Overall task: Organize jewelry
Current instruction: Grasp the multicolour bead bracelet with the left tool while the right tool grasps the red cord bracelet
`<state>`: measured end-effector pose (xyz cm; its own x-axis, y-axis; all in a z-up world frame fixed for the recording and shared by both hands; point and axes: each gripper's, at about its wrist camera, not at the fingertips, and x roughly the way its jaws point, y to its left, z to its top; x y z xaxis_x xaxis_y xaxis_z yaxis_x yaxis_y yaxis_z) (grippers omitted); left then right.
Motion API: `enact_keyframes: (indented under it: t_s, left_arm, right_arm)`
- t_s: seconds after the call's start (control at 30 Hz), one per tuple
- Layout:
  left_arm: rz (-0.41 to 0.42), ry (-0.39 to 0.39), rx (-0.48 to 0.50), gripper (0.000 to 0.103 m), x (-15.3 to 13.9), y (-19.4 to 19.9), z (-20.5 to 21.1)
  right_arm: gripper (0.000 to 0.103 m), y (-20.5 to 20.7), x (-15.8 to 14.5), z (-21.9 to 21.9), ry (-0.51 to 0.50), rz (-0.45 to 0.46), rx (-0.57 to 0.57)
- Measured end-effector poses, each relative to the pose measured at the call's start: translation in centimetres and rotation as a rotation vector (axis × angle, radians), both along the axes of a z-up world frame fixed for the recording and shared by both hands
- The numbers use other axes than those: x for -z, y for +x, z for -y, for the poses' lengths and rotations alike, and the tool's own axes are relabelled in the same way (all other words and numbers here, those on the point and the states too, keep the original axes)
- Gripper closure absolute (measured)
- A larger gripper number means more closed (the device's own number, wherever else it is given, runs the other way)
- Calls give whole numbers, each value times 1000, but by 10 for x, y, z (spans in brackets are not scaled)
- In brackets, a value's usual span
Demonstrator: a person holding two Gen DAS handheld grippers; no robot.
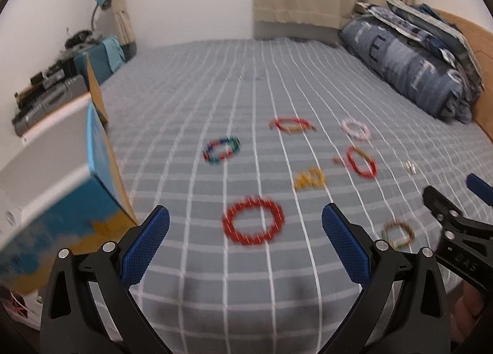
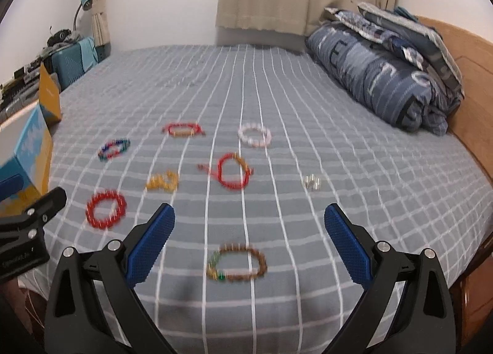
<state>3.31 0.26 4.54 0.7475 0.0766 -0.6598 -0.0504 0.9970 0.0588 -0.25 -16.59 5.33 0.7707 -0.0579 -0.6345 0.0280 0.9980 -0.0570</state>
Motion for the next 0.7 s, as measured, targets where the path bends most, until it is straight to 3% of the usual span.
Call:
enact_keyframes:
  t_s: [0.2, 0.33, 0.5, 0.7]
  left_arm:
    - [-4, -23, 14, 6, -32, 53, -12]
    - [-29, -39, -7, 6, -36, 94, -23]
    - [-100, -58, -8, 6, -16, 144, -32]
    - [-198, -32, -25, 6, 34, 185, -40]
  right_arm:
    - [9, 49, -27, -13, -19, -5, -26]
    - [9, 91, -28, -24, -26, -36, -36]
    - [9, 135, -5, -28, -4, -105, -51]
    - [9, 170, 36, -32, 5, -197, -84]
